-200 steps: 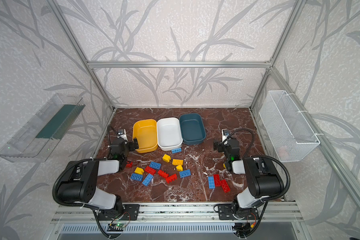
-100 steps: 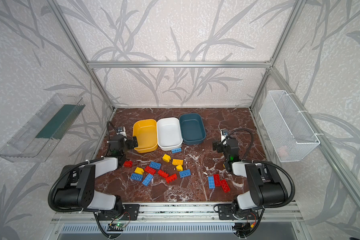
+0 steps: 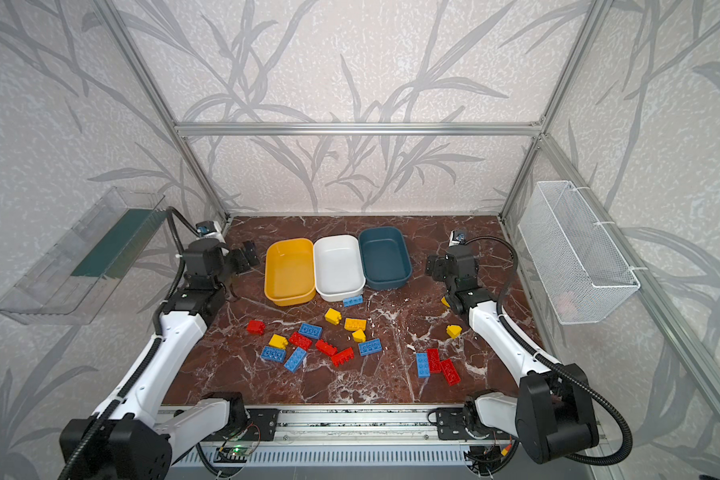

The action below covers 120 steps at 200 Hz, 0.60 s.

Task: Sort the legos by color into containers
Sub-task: 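Close the right gripper on a small yellow brick while the left arm rises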

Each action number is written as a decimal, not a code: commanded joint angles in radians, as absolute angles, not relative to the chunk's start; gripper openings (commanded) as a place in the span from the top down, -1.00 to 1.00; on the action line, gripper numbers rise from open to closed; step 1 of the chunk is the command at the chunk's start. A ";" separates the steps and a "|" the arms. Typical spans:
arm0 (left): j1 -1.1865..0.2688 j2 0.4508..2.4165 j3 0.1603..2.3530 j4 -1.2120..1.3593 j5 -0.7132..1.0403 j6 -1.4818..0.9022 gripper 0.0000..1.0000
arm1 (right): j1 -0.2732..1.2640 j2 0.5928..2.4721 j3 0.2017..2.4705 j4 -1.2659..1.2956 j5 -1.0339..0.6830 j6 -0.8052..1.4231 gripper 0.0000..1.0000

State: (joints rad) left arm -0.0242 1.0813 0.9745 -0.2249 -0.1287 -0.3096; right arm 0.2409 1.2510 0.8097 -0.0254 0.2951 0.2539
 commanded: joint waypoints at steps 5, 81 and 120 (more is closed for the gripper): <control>-0.077 1.045 1.082 -0.616 -0.130 -0.405 -0.99 | 0.258 1.248 0.827 -0.294 0.332 0.384 -0.99; -0.195 0.956 0.983 -0.675 -0.019 -0.425 -0.98 | 0.246 1.377 0.802 -0.396 0.324 0.550 -0.87; -0.204 0.940 0.977 -0.664 -0.002 -0.411 -0.98 | 0.204 1.454 0.779 -0.371 0.329 0.617 -0.65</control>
